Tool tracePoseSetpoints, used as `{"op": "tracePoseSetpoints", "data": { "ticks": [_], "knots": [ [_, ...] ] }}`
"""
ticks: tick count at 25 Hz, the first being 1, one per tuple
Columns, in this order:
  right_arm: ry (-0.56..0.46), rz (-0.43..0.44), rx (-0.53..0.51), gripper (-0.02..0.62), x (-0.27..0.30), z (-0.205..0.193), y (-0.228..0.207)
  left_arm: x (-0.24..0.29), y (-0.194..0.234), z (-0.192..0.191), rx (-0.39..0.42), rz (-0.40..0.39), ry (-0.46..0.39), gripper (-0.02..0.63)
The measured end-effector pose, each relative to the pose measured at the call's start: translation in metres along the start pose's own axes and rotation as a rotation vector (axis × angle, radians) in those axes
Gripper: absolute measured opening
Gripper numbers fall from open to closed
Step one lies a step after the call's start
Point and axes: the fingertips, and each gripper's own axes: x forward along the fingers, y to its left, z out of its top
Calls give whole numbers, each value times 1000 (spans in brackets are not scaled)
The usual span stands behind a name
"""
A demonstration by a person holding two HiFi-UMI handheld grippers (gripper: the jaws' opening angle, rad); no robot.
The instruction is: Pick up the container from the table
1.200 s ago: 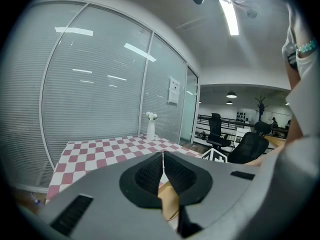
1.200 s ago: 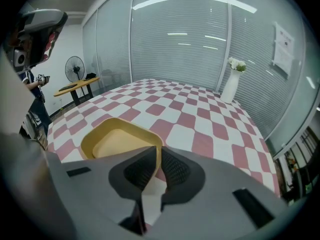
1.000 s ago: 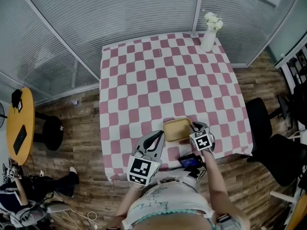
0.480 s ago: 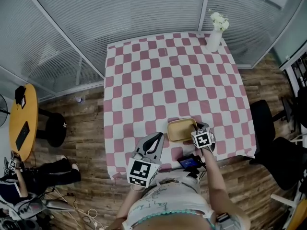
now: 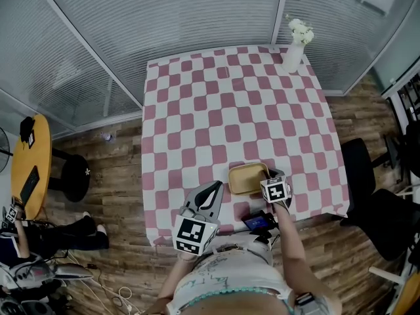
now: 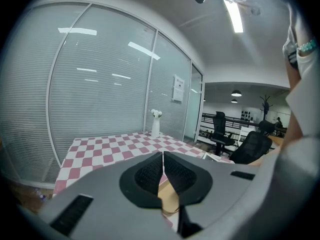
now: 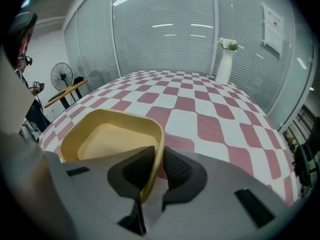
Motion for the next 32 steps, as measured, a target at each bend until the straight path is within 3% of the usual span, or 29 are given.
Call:
{"op": "tracePoseSetpoints", "data": {
  "ticks": [6,17,26,32],
  "knots": [
    [-19,15,45,43,1,0,-1,3,-5,-2,3,-23,6,18],
    [-21,-1,32,40,1,-2,-1,6,-12,-4,-5,-50,15,18],
    [-55,34,272,15,-1,0,-4,-1,-7,-7,-20,-38,18,18],
    [-87,35,333,14,-6,15,-3,-3,-7,-8,-17,-37,21,18]
  ]
}}
